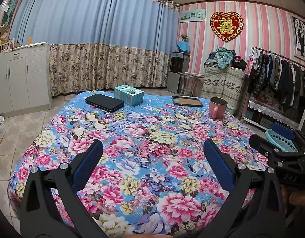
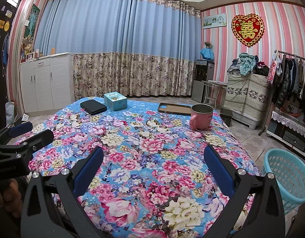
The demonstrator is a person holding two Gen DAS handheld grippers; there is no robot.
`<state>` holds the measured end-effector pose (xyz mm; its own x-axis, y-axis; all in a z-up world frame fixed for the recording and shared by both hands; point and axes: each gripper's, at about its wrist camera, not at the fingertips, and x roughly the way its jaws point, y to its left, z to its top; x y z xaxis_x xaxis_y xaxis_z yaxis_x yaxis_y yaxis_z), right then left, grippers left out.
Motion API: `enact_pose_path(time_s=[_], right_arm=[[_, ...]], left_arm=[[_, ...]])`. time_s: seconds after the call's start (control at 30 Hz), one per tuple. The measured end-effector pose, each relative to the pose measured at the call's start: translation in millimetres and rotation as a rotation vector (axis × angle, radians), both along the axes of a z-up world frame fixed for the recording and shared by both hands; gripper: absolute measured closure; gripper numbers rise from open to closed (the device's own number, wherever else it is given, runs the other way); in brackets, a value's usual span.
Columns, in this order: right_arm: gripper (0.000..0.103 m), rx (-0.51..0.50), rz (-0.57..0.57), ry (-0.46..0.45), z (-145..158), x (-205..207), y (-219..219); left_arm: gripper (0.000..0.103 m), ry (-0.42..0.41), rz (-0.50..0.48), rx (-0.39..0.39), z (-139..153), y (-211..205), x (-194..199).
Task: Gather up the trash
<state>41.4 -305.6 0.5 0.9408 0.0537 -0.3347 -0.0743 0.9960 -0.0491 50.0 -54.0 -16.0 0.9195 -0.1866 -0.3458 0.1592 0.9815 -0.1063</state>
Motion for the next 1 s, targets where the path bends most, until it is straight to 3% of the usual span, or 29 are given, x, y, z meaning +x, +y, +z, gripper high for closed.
enact_pose_path(time_s=[1.0], right_arm=[[0.004,-0.002,0.001,-0.001,0.0,-0.7,-1.4]], left_arm=[[0.005,-0.003,0.004,0.011,0.3,-5.3,-2.2]])
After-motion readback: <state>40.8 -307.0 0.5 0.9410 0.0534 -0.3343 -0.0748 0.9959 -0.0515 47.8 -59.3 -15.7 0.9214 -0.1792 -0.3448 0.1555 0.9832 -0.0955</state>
